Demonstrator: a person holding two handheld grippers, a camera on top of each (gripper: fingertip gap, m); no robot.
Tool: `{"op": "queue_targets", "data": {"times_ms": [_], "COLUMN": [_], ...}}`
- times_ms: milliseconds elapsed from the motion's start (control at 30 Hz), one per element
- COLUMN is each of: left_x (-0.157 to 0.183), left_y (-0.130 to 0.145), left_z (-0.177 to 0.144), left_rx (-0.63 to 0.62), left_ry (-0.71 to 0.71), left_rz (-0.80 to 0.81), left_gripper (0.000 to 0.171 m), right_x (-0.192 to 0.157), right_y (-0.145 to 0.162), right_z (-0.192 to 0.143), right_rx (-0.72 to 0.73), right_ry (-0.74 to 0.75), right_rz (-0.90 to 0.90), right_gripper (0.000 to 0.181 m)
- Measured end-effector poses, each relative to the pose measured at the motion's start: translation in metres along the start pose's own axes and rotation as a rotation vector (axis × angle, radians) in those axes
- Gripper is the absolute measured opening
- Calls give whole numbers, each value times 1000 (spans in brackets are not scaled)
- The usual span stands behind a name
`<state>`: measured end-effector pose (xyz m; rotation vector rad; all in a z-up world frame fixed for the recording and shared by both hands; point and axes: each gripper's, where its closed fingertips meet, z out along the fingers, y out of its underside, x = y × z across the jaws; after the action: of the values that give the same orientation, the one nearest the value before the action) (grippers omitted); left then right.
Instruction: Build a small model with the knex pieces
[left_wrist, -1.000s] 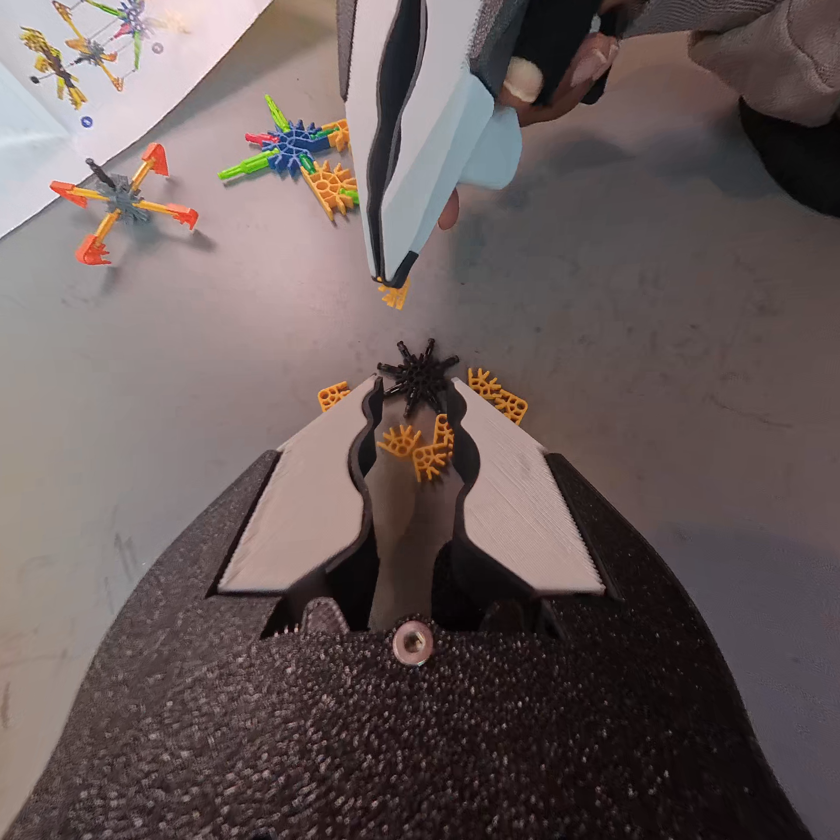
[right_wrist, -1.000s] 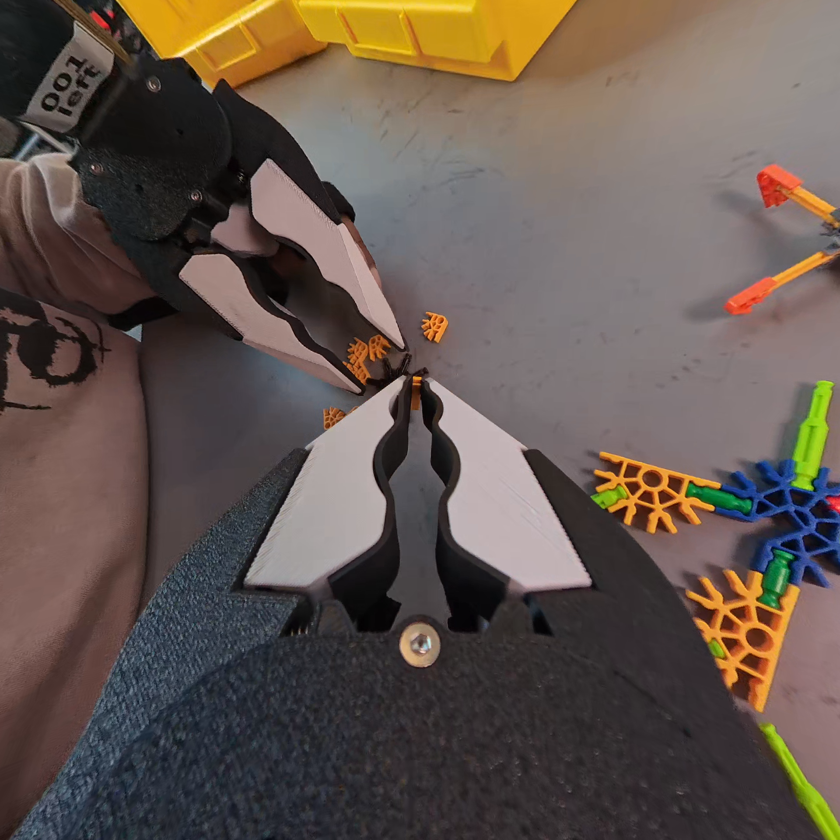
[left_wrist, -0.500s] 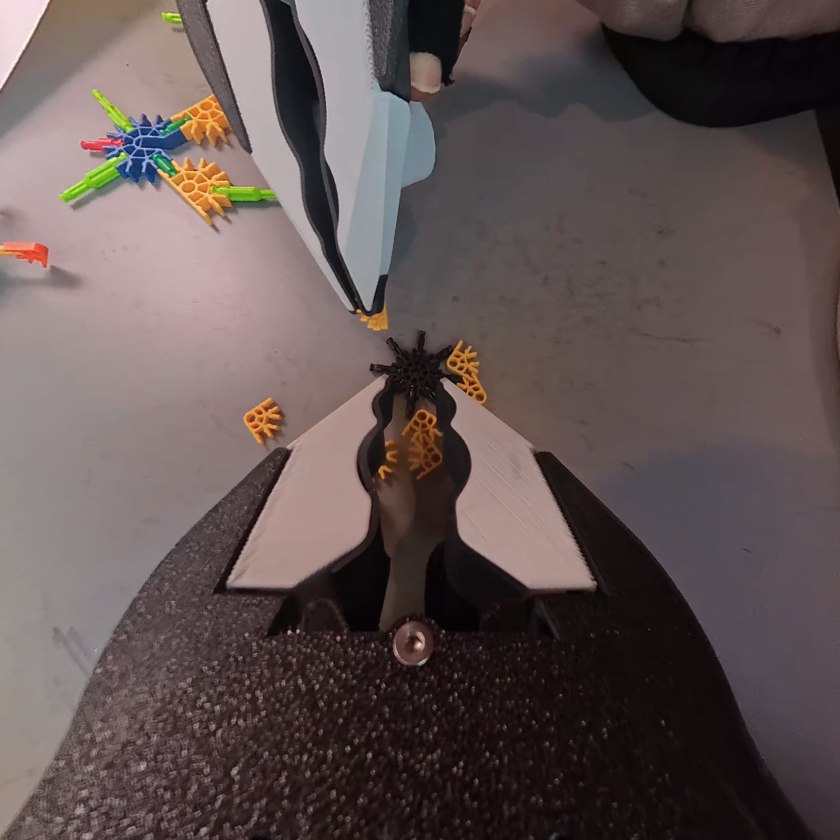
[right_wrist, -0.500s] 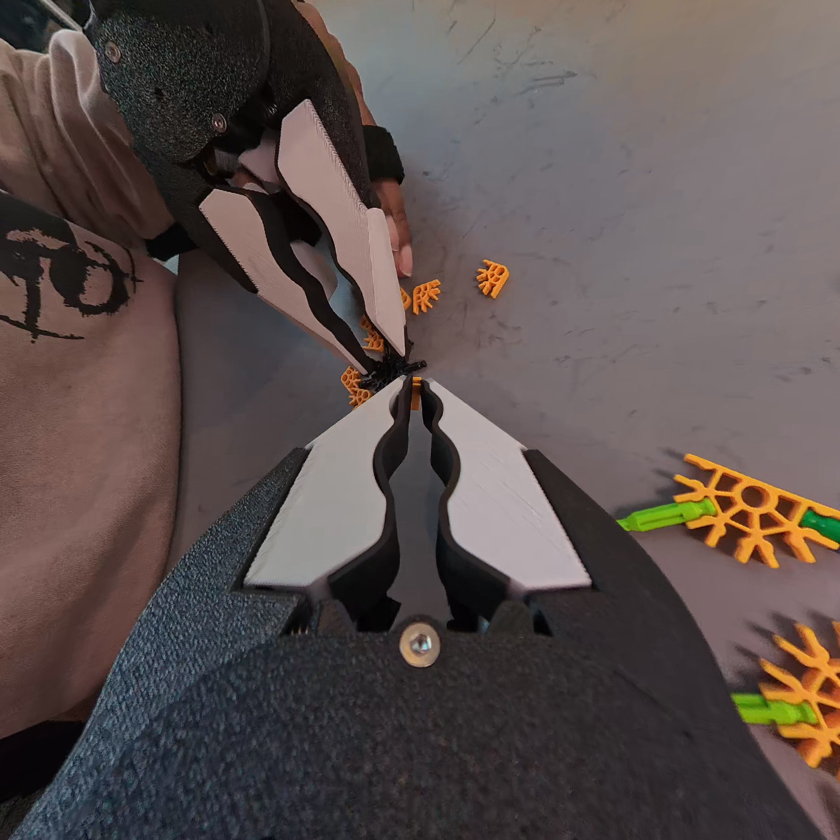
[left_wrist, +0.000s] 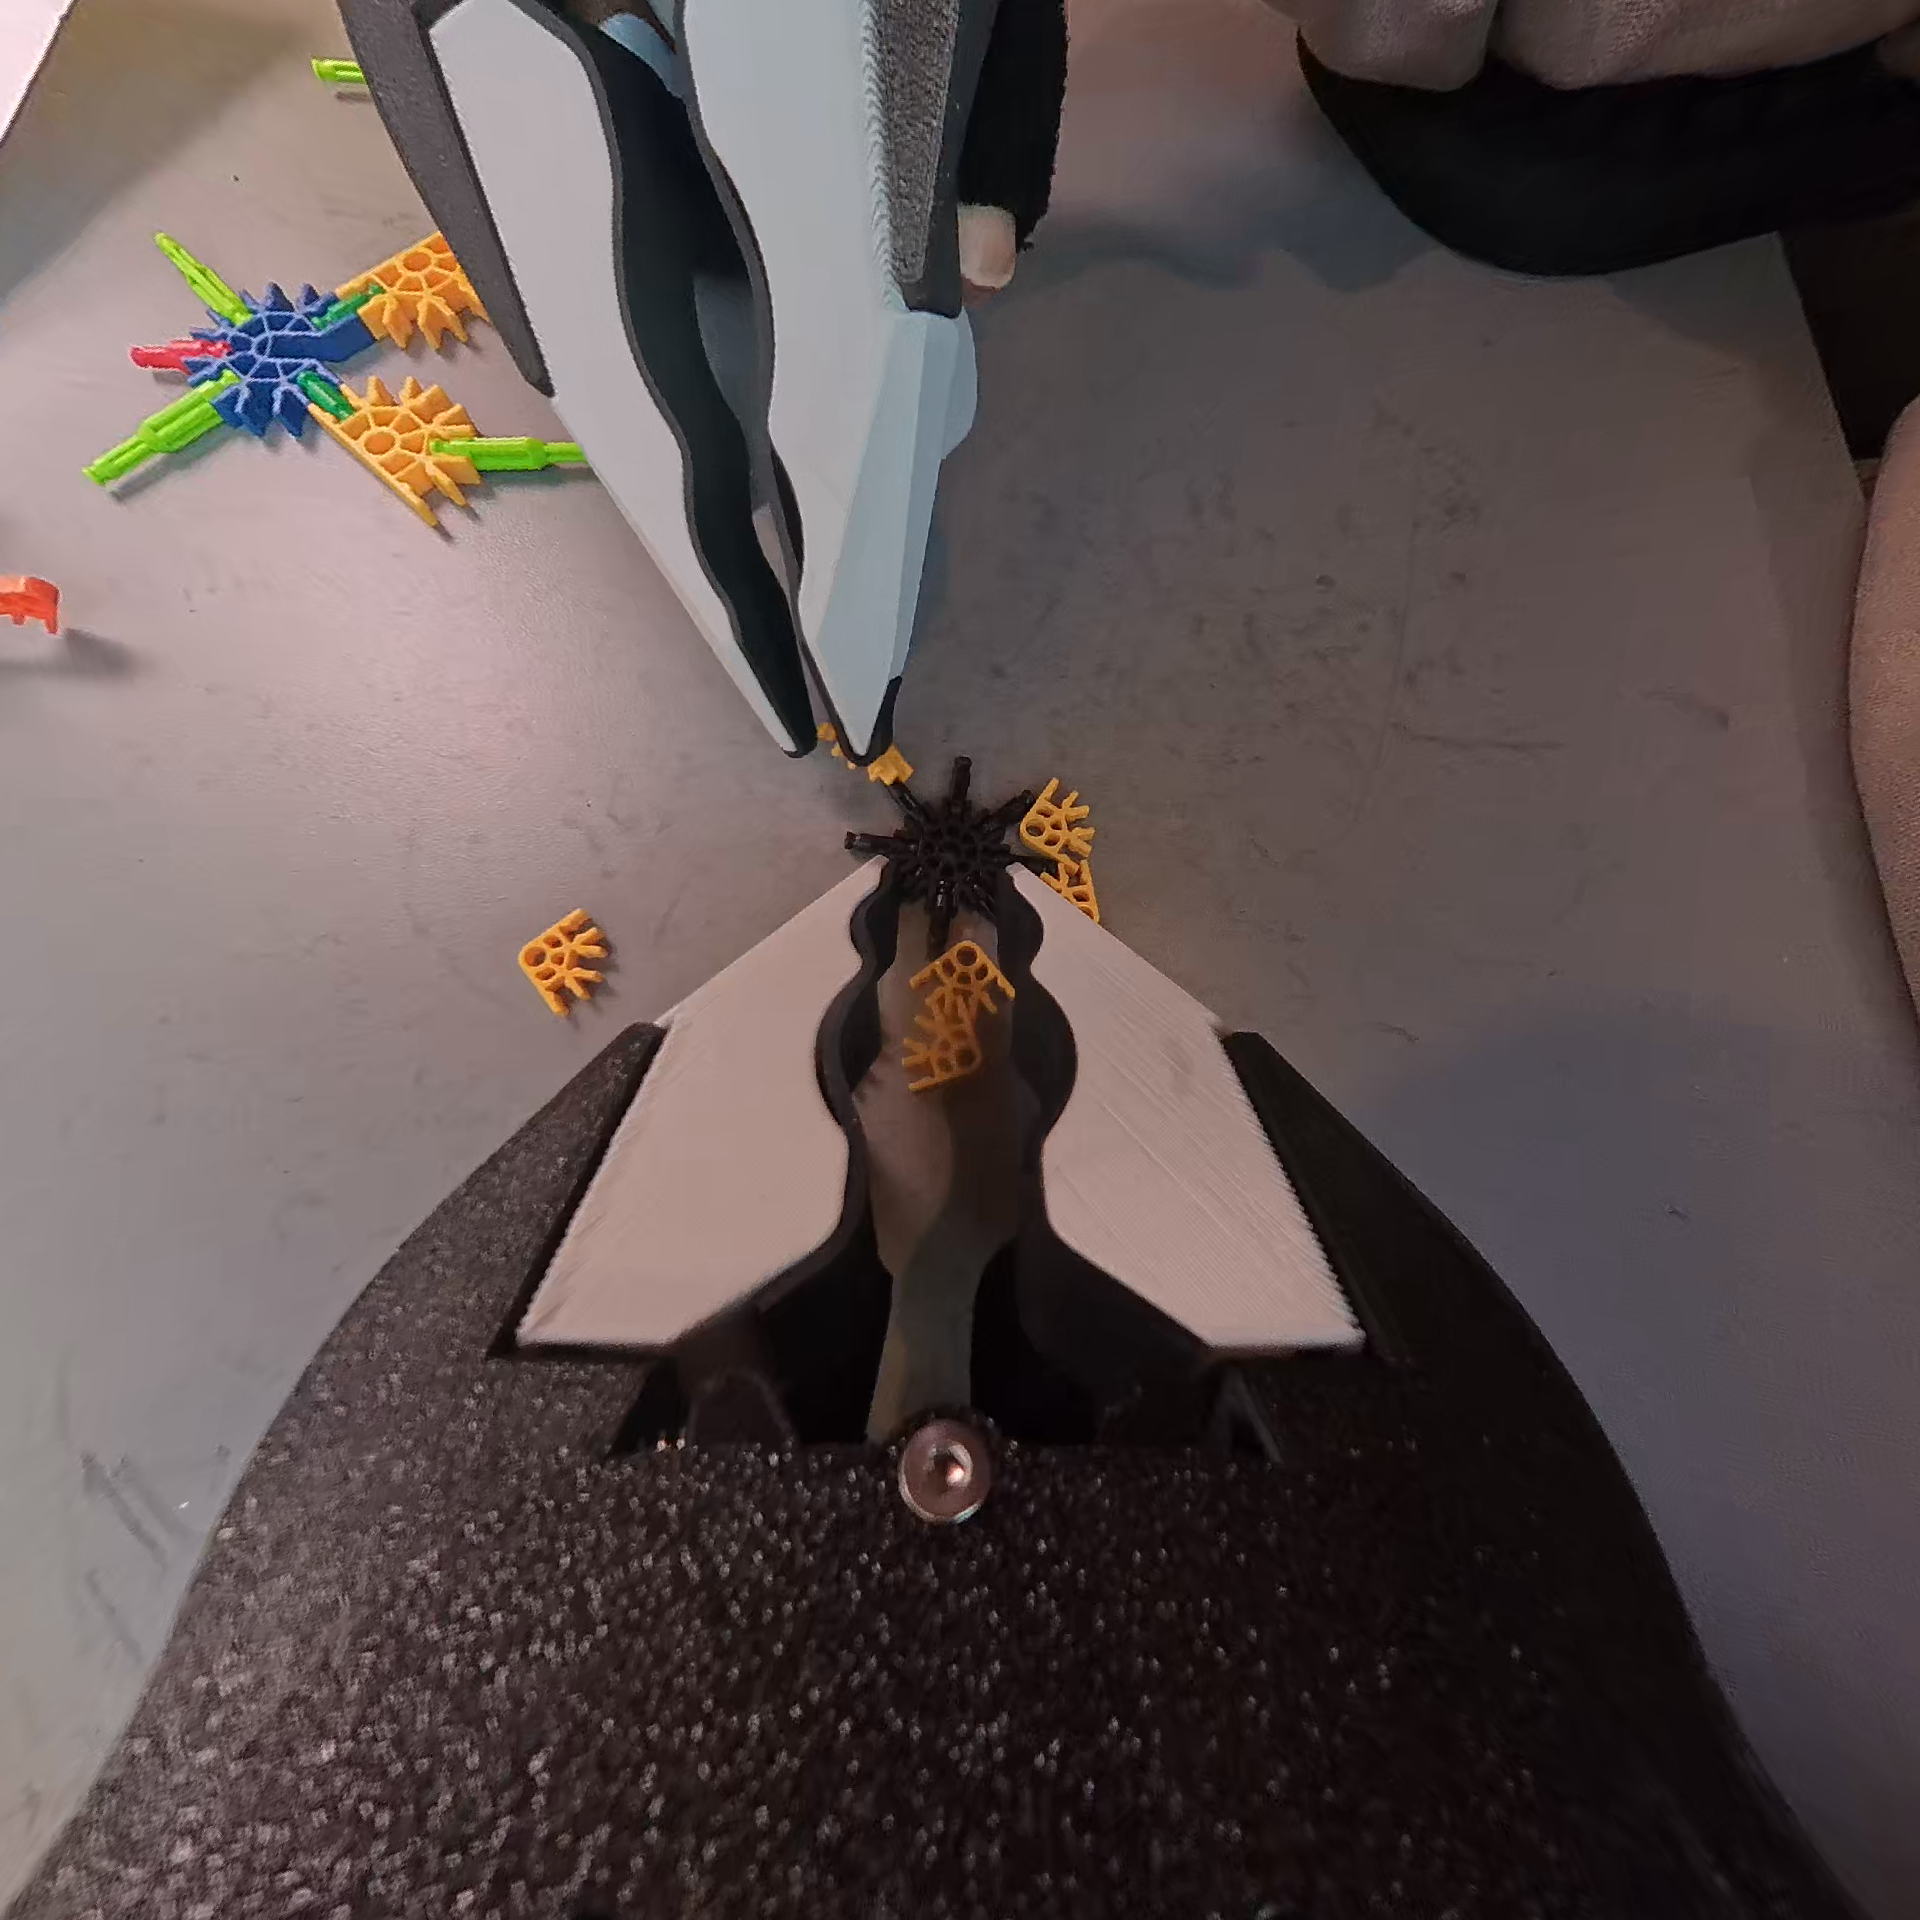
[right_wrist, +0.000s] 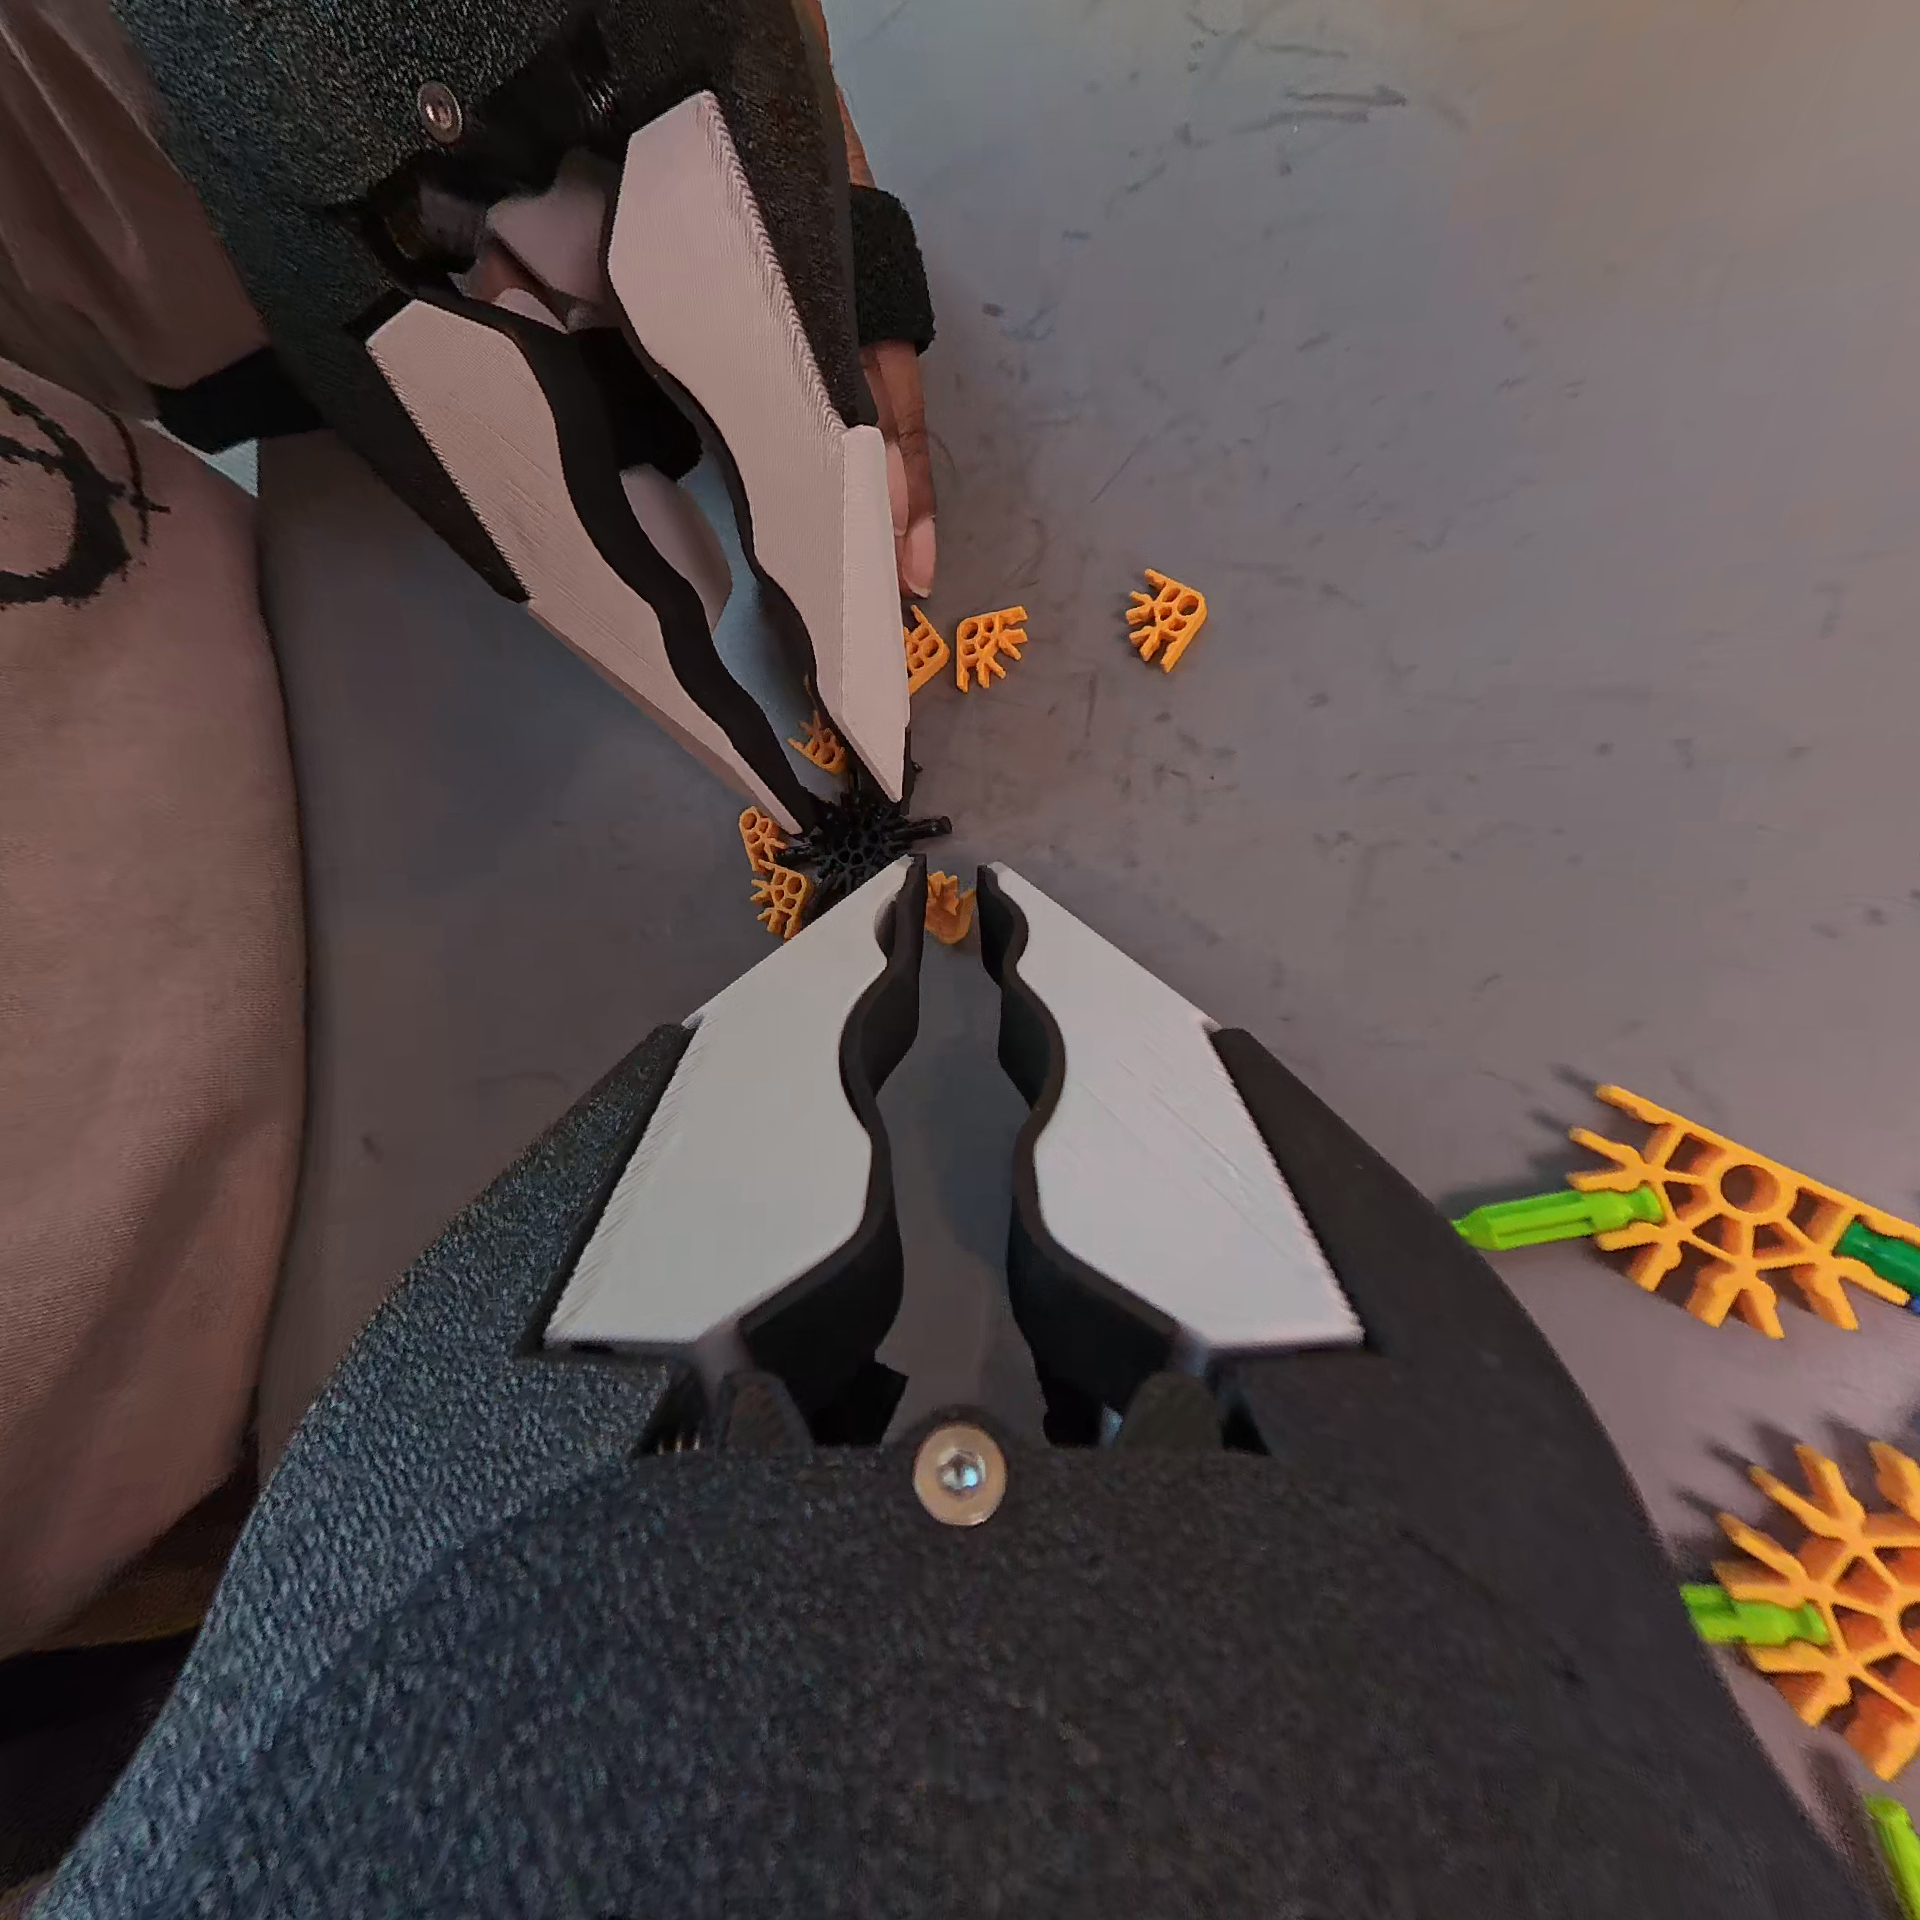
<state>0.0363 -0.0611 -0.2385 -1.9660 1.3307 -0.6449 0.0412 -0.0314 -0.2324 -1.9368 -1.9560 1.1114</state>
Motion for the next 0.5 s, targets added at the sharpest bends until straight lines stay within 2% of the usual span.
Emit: {"op": "queue_targets", "data": {"times_ms": [300, 500], "left_x": [-2, -1], "left_y": [-1, 1], "left_z": [-7, -3], "left_rx": [24, -6], "left_ry": [-16, -21], "left_rz": [5, 19], "left_gripper": [23, 21], "right_x": [-1, 5], "right_y": [9, 9], "right_z": [-7, 1], "right_rx": [-46, -79], "right_ry": [92, 127], "right_rz": [-291, -320], "right_gripper": [29, 24]}}
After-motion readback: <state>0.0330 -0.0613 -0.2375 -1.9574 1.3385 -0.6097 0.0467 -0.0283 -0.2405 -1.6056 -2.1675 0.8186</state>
